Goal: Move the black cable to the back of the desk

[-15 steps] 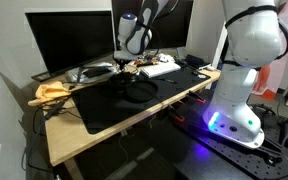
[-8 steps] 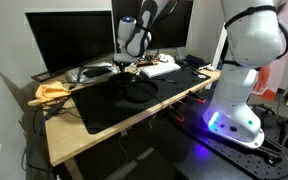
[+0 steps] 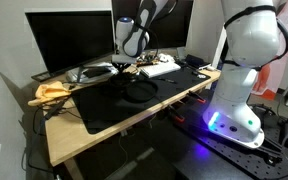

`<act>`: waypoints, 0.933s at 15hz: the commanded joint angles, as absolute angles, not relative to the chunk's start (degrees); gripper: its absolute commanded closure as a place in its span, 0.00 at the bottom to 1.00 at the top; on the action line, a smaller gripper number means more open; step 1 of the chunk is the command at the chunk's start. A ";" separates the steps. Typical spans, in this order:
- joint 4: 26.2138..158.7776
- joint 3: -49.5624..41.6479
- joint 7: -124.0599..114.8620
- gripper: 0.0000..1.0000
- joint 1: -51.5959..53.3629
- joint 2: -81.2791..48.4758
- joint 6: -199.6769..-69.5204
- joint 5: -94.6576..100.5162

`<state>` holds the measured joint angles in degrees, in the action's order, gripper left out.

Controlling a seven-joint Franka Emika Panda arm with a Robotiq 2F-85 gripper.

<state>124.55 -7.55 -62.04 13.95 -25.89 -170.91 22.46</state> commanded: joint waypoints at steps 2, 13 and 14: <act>123.19 -5.64 -55.40 0.97 13.13 -26.41 -164.65 14.35; 117.53 -6.21 -49.71 0.97 14.13 -27.94 -151.47 6.21; 116.94 -6.14 -49.86 0.97 14.17 -27.97 -149.51 6.31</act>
<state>118.27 -6.34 -50.77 13.82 -27.52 -155.43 7.72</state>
